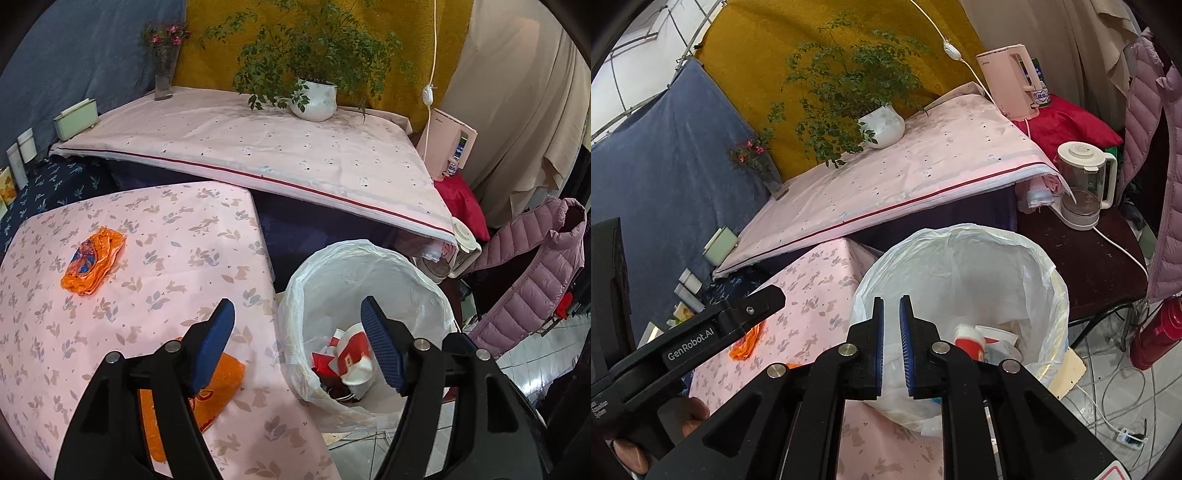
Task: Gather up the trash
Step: 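Move both tools back toward the orange wrappers on the table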
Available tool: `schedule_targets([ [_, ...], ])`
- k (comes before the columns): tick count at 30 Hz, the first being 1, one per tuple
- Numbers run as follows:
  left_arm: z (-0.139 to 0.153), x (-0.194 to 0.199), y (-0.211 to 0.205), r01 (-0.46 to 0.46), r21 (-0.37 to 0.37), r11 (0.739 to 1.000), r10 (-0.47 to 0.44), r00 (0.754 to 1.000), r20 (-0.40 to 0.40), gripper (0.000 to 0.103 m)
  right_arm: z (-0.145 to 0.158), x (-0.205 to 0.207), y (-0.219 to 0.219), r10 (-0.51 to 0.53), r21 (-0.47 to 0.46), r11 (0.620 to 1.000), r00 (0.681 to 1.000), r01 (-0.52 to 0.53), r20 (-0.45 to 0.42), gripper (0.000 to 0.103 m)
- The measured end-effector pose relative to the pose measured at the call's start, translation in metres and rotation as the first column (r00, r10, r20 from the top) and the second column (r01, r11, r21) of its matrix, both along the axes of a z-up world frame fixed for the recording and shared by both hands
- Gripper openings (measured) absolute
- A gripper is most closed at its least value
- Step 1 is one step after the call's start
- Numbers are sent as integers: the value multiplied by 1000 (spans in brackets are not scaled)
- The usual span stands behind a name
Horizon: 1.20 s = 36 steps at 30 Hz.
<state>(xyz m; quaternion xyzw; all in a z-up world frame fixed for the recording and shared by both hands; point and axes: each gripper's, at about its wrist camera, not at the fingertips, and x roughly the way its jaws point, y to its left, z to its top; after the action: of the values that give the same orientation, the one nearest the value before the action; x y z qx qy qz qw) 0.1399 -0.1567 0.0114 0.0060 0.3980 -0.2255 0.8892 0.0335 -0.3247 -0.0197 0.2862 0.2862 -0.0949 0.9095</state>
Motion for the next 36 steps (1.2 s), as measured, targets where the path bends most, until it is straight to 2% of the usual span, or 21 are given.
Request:
schedule_targets([
  [2,-3,1,8,-17,4,1000,18,1000,-5,67,1,0,6,10,-3,1000,1000,-10,-2,16],
  [6,-8,1,22,-48,13,999,49,999,-3,67,1,1,18,32,-8,999,999,-32,-5,28],
  [11,-13,3,46,-95,22,995,95,995,-9,67,-1,5,34,68,-18,998,997,-68,-23,29],
  [15,-18,5,67,-139,24,990,140,990,-13,67,-3,8,50,96,-25,995,995,-97,-30,38],
  [19,-22,7,89,-186,30,982,186,982,-18,67,-5,13,69,137,-31,990,990,-138,-47,39],
  [27,-32,11,131,-267,32,963,267,963,-31,67,-12,22,103,200,-29,979,977,-203,-76,48],
  [36,-42,15,174,-335,24,942,336,940,-54,67,-28,32,138,263,-21,963,956,-268,-129,51],
])
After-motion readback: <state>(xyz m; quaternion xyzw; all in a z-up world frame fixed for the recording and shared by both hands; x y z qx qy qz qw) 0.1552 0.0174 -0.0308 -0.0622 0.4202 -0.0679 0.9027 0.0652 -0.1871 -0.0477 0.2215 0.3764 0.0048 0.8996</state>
